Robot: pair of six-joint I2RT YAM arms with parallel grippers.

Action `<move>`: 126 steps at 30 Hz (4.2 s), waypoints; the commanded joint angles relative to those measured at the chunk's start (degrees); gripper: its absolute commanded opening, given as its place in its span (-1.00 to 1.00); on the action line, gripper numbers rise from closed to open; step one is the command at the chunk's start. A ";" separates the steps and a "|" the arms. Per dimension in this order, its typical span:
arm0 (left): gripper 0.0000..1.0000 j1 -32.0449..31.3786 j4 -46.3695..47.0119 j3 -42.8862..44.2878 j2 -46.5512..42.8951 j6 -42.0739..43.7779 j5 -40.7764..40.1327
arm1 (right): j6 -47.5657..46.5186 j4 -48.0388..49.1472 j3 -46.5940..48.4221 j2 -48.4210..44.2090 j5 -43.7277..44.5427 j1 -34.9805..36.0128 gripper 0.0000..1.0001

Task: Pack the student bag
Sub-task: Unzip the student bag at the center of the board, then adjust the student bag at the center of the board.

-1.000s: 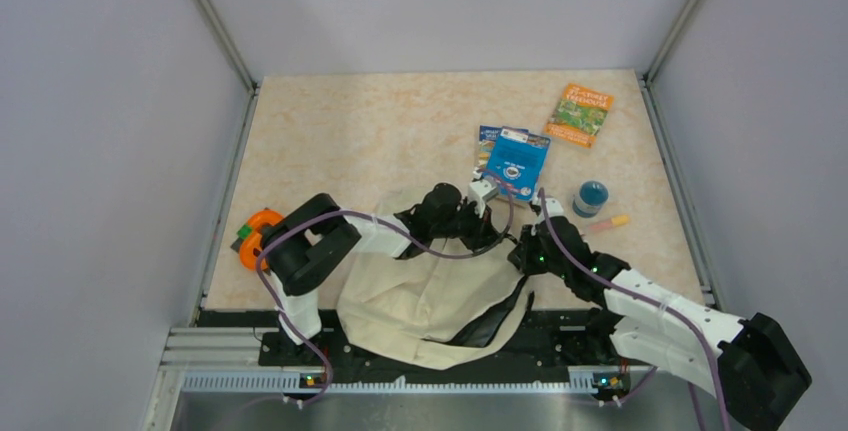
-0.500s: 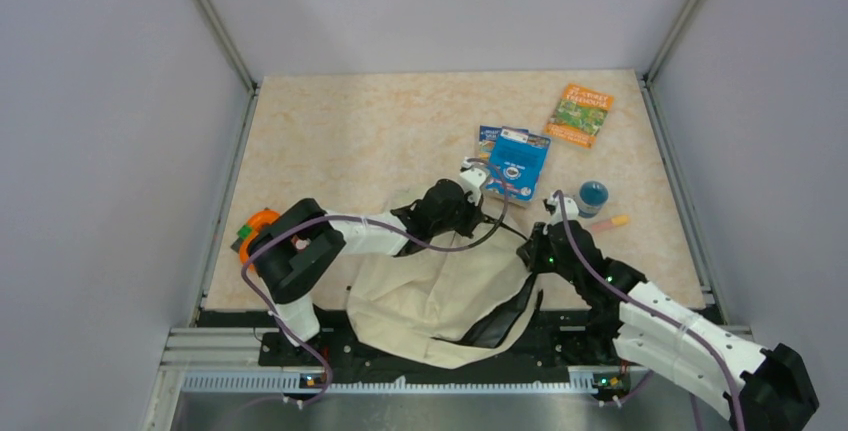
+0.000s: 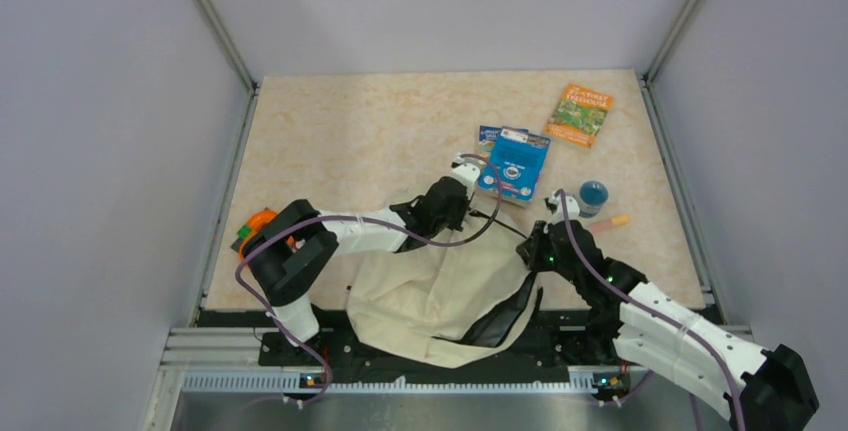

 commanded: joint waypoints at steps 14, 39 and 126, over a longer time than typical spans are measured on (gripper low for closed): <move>-1.00 6.48 -3.90 3.27 -5.51 -0.85 -7.21 | -5.56 13.48 8.07 8.43 6.51 0.26 -1.00; 0.46 -9.65 -11.24 -0.76 -21.78 -11.46 7.82 | -12.07 3.03 22.96 14.63 15.80 -6.53 0.98; -1.00 8.96 -38.14 -27.34 -55.18 -38.69 -15.53 | -0.90 2.81 7.07 22.71 3.72 -9.93 -1.00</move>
